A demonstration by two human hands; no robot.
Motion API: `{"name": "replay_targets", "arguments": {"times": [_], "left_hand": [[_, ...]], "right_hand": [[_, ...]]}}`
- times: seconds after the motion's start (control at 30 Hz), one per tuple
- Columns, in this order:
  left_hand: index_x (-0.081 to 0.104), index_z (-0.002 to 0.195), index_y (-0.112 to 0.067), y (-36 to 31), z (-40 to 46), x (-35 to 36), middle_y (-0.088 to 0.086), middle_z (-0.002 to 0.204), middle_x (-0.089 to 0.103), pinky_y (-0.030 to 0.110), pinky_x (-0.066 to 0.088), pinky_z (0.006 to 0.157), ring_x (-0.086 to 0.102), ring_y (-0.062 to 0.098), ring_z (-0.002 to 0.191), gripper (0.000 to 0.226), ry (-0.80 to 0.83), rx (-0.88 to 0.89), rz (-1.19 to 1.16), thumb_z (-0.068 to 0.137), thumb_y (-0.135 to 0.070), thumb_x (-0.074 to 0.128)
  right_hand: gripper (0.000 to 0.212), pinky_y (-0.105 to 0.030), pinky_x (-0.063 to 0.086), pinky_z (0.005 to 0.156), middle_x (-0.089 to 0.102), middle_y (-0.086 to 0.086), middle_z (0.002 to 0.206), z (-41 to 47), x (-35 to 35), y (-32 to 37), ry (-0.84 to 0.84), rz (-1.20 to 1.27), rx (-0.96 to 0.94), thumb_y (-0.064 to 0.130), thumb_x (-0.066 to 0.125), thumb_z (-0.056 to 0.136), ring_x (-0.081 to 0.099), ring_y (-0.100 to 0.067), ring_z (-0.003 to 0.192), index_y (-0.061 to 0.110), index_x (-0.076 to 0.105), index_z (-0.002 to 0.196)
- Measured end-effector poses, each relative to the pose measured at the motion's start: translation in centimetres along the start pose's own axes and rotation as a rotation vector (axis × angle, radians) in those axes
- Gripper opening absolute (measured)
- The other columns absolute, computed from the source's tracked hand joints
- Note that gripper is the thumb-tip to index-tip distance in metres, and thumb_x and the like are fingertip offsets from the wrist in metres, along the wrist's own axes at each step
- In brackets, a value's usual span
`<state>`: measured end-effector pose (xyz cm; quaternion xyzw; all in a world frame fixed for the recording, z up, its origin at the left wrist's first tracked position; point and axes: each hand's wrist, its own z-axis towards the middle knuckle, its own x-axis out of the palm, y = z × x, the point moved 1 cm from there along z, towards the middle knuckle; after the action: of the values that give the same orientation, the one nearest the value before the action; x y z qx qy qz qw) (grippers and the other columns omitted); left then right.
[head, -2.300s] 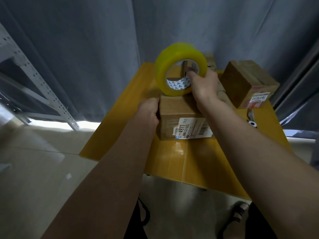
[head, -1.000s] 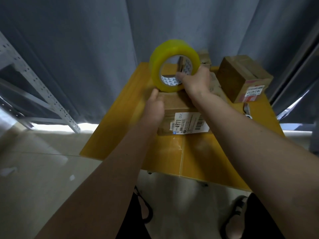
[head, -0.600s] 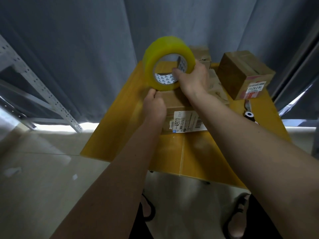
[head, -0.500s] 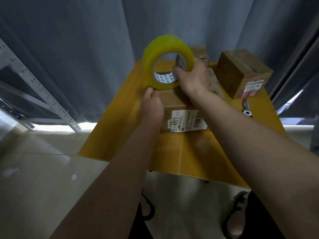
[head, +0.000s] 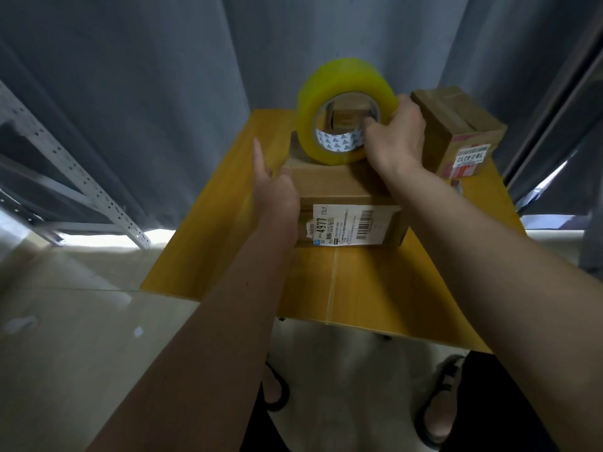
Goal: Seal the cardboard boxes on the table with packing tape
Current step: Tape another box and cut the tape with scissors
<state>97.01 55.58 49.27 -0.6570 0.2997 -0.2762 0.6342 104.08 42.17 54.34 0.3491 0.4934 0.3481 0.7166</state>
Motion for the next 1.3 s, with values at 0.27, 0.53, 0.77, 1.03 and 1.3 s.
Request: {"name": "replay_targets", "arguments": {"times": [0.27, 0.53, 0.77, 1.03, 1.3], "left_hand": [[0.004, 0.155, -0.031, -1.5, 1.0, -0.6, 0.001, 0.161, 0.016, 0.038, 0.036, 0.112, 0.030, 0.021, 0.142, 0.081, 0.123, 0.167, 0.329, 0.093, 0.001, 0.046], [-0.016, 0.152, -0.023, -3.3, 1.2, 1.7, -0.001, 0.107, 0.059, 0.024, 0.045, 0.065, 0.060, 0.013, 0.081, 0.098, 0.224, 0.452, 0.646, 0.087, 0.003, 0.052], [-0.014, 0.153, -0.021, -3.1, 1.6, 1.8, -0.006, 0.074, 0.047, 0.030, 0.046, 0.057, 0.053, 0.013, 0.065, 0.095, 0.190, 0.371, 0.734, 0.087, 0.001, 0.051], [-0.011, 0.153, -0.013, -2.3, 1.0, 2.1, -0.002, 0.084, 0.063, 0.025, 0.041, 0.054, 0.057, 0.010, 0.067, 0.100, 0.193, 0.460, 0.794, 0.084, -0.027, 0.060], [-0.013, 0.152, -0.012, -1.6, 1.7, 2.3, 0.000, 0.147, 0.046, 0.032, 0.042, 0.098, 0.047, 0.019, 0.130, 0.113, 0.251, 0.523, 0.869, 0.078, -0.051, 0.063]], "right_hand": [[0.030, -0.026, 0.037, 0.081, 0.062, -0.006, 0.118, -0.2, -0.5, -0.8, 0.006, 0.009, 0.054, 0.028, 0.059, 0.091, 0.057, -0.025, 0.112, 0.013, 0.055, 0.117], [0.041, -0.029, 0.043, 0.080, 0.064, -0.004, 0.111, 0.0, -0.2, -0.9, -0.022, 0.027, 0.116, 0.034, 0.069, 0.083, 0.059, -0.023, 0.106, 0.011, 0.055, 0.113], [0.046, -0.029, 0.040, 0.080, 0.062, -0.006, 0.119, -0.1, 0.7, -0.7, 0.014, -0.066, 0.076, 0.036, 0.069, 0.084, 0.057, -0.026, 0.112, 0.011, 0.054, 0.119], [0.040, -0.036, 0.045, 0.094, 0.058, -0.009, 0.126, 1.0, -0.2, -0.7, 0.053, -0.049, 0.075, 0.033, 0.061, 0.091, 0.054, -0.027, 0.117, 0.008, 0.054, 0.122], [0.038, -0.042, 0.049, 0.094, 0.060, -0.011, 0.123, 2.1, -1.3, -1.0, 0.037, -0.014, 0.091, 0.031, 0.062, 0.089, 0.057, -0.031, 0.114, 0.008, 0.055, 0.119]]}}
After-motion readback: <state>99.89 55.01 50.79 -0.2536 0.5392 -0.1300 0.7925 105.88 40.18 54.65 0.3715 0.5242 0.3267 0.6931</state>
